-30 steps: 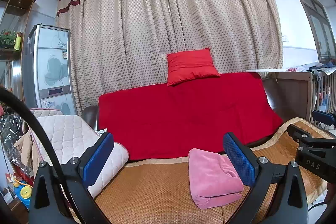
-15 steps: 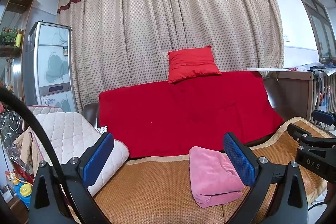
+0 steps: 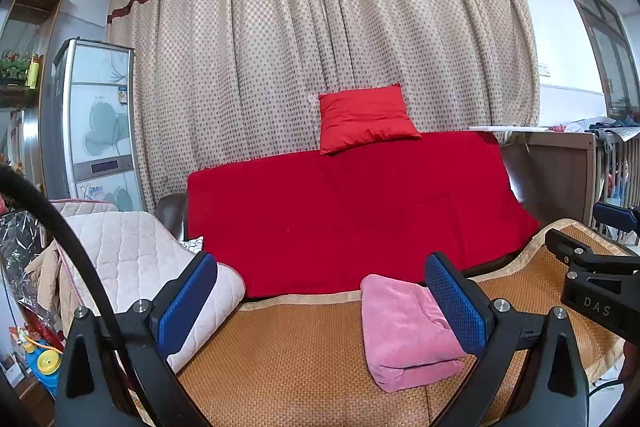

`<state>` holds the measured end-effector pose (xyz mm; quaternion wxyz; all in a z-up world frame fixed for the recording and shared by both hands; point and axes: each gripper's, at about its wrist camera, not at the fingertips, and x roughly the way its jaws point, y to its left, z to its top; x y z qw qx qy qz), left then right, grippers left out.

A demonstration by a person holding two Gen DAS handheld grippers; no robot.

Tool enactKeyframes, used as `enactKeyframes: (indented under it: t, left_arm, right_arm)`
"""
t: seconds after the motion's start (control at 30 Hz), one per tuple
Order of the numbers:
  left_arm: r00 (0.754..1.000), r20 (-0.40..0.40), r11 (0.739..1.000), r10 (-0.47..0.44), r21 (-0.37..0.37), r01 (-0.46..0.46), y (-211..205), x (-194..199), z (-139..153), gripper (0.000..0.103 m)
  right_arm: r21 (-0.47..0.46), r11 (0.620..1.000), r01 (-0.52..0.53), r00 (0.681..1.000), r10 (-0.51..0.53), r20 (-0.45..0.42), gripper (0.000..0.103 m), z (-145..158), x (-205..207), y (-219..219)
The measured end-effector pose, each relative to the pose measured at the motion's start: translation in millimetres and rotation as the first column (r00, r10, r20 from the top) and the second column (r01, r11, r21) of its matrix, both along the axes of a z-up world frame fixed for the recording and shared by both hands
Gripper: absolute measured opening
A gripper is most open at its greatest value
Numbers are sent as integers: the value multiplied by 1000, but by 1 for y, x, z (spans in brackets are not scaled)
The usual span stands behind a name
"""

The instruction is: Fold large clothes

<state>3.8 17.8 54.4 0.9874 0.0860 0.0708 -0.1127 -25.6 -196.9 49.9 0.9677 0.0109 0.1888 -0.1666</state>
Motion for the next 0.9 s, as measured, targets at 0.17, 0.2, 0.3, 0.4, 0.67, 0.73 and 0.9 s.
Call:
enactKeyframes:
  t: [0.17,0.2,0.3,0.4,0.67,0.73,0.9]
  left_arm:
    - [1000,-7,1000,-7,6,7,0,2,-3,103]
    - [1000,-8,1000,-8,7,8,0,2,-3,103]
    - [1000,-14,1000,-16,10,16,0,2,-4,103]
    - [1000,-15,1000,-20,9,20,0,2,-4,103]
    - [1000,-15,1000,-18,9,19,0,3,-4,103]
    - [1000,-17,1000,-20,9,21,0,3,-5,103]
    - [999,-34,1000,-17,15,17,0,6,-9,103]
  right_arm:
    - [1,1000,-8,1000,8,-7,75,-2,3,0]
    - [2,1000,-9,1000,9,-9,75,-2,4,1]
    - [7,1000,-12,1000,12,-15,75,-4,6,0]
    - [7,1000,-13,1000,13,-17,75,-5,6,1]
    - [10,1000,-10,1000,10,-16,75,-4,5,1]
    - [10,1000,-8,1000,9,-16,75,-4,5,2]
    - [9,1000,-9,1000,9,-30,75,-7,9,1]
